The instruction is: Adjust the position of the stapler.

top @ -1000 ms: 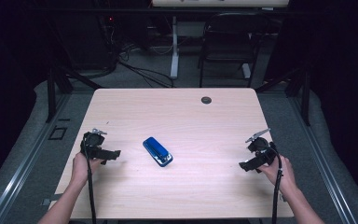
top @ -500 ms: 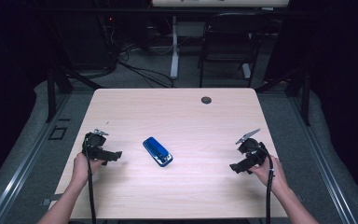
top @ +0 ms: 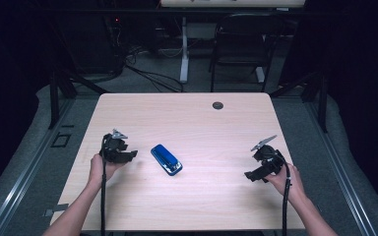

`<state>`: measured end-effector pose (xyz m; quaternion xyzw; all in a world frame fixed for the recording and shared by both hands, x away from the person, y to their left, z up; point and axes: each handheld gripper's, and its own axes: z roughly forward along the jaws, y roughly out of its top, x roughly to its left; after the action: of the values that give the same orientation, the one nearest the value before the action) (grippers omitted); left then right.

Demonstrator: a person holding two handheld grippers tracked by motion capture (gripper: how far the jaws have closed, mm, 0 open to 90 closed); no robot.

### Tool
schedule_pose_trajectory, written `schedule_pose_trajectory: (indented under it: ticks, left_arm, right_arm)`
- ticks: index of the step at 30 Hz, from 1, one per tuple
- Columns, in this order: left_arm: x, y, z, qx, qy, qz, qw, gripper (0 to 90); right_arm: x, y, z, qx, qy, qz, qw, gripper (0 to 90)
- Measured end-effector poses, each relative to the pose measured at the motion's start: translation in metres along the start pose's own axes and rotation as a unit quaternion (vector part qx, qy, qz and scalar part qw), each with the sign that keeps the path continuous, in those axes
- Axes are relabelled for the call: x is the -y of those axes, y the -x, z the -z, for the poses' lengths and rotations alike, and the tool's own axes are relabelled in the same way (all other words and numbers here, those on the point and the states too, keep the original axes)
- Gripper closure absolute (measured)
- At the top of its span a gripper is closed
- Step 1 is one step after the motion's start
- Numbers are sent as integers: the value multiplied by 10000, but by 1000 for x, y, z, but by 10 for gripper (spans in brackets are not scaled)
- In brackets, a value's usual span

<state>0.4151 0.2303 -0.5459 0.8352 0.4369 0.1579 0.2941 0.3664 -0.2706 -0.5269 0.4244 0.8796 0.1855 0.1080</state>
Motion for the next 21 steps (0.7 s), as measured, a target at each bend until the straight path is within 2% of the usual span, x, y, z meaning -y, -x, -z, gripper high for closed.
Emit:
schedule_pose_trajectory:
  ticks: [3, 4, 7, 8, 9, 10, 13, 14, 15, 16, 18, 21]
  left_arm:
    - [-6, 2, -7, 60, 75, -159, 9998, 647]
    - [-9, 2, -10, 153, 50, -170, 9997, 684]
    - [-15, 2, -16, 262, 104, -165, 9995, 772]
    - [-19, 2, -18, 304, 162, -156, 9993, 794]
    - [-21, 2, -20, 335, 174, -158, 9992, 829]
    - [-23, 2, -22, 379, 168, -149, 9990, 846]
    - [-30, 5, -26, 485, 198, -201, 9984, 862]
    - [-32, 5, -27, 526, 209, -202, 9982, 864]
    - [-34, 7, -29, 563, 204, -225, 9979, 865]
    - [-35, 9, -31, 566, 198, -296, 9978, 870]
    - [-39, 12, -36, 686, 81, -371, 9969, 870]
    - [-43, 18, -42, 744, 49, -459, 9962, 868]
  right_arm:
    - [0, 0, -1, 18, 46, -16, 10000, 54]
    - [0, 0, 0, 45, 4, 37, 10000, 55]
    - [0, 1, 0, 74, -37, 129, 9999, 58]
    - [0, 1, 1, 35, -18, 98, 9999, 58]
    - [1, 2, 1, 107, -52, 123, 9999, 60]
    - [2, 3, 0, 47, 9, 71, 10000, 60]
    - [3, 6, 0, 89, 0, 68, 9999, 60]
    - [3, 7, 0, -7, 35, -10, 10000, 60]
    - [4, 8, 1, 22, 9, -21, 10000, 60]
    - [4, 8, 1, 27, 19, -39, 10000, 60]
    - [4, 10, 1, 17, 68, -20, 10000, 60]
    - [4, 9, 1, -16, 57, -59, 10000, 60]
